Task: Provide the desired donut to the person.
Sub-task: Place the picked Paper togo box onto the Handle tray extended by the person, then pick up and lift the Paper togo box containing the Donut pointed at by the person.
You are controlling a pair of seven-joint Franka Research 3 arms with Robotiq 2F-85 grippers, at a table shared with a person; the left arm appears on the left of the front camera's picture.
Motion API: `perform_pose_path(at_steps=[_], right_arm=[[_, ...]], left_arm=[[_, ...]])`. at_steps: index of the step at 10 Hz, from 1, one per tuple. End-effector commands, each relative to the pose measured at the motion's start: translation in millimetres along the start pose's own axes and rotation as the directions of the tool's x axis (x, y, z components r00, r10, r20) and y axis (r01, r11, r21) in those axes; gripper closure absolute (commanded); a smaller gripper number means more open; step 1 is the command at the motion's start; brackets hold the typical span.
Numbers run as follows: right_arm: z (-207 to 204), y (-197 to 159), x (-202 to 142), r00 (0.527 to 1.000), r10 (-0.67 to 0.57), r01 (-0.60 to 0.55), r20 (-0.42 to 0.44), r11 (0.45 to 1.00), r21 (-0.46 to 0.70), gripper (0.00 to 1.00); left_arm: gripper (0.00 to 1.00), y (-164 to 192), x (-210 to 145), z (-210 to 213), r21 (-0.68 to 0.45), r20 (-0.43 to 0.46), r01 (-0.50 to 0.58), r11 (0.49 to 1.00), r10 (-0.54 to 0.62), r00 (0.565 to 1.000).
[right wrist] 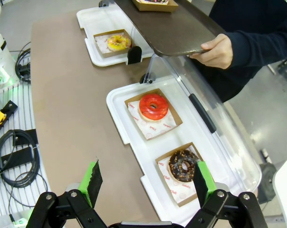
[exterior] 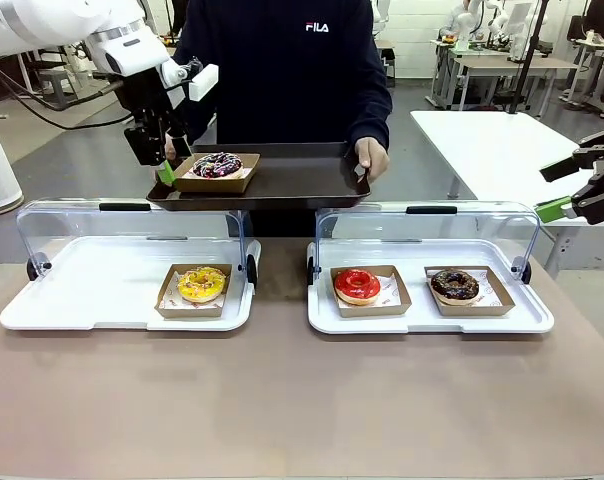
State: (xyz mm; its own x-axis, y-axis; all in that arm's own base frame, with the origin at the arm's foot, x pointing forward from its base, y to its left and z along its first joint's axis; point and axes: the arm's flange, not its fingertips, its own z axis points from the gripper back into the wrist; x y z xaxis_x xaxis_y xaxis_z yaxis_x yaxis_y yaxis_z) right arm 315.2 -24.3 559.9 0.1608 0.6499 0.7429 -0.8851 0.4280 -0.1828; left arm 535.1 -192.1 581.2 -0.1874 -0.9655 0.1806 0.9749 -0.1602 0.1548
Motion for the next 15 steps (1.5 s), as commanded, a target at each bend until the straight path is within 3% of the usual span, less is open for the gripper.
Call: perform_pose_path(at_steps=[1,4,5,11,13,15], right_arm=[[-2.2,-0.9,0.1,1.000,0.000,0.000,0.008,1.000,0.003,0.00],[-2.2,-0.9,0.1,1.000,0.000,0.000,0.008,1.000,0.003,0.00],[-2.2,-0.9,0.1,1.000,0.000,0.000,0.008,1.000,0.003,0.00],[-2.2,-0.9,0.1,1.000,0.000,0.000,0.008,1.000,0.003,0.00],[-2.2,-0.9,0.1,1.000,0.000,0.000,0.008,1.000,0.003,0.00],[-2.2,-0.9,0.1,1.000,0.000,0.000,0.008,1.000,0.003,0.00]], left_arm=[[0.00,1.1,-7.4,-1.2,-0.057,0.036,0.009,0.998,-0.006,0.999],[0.00,-7.5,-10.1,-2.9,-0.129,0.089,0.032,0.991,-0.021,0.996],[0.00,-4.8,-4.6,-5.9,-0.065,0.026,0.002,0.998,0.000,1.000],[0.00,-5.9,-4.9,-6.4,-0.077,0.044,0.010,0.997,-0.007,0.999],[0.00,-72.1,-48.5,42.1,0.016,0.242,-0.068,0.998,0.062,0.968],[0.00,-124.1,-81.9,35.2,0.098,0.408,-0.082,0.992,0.035,0.912]])
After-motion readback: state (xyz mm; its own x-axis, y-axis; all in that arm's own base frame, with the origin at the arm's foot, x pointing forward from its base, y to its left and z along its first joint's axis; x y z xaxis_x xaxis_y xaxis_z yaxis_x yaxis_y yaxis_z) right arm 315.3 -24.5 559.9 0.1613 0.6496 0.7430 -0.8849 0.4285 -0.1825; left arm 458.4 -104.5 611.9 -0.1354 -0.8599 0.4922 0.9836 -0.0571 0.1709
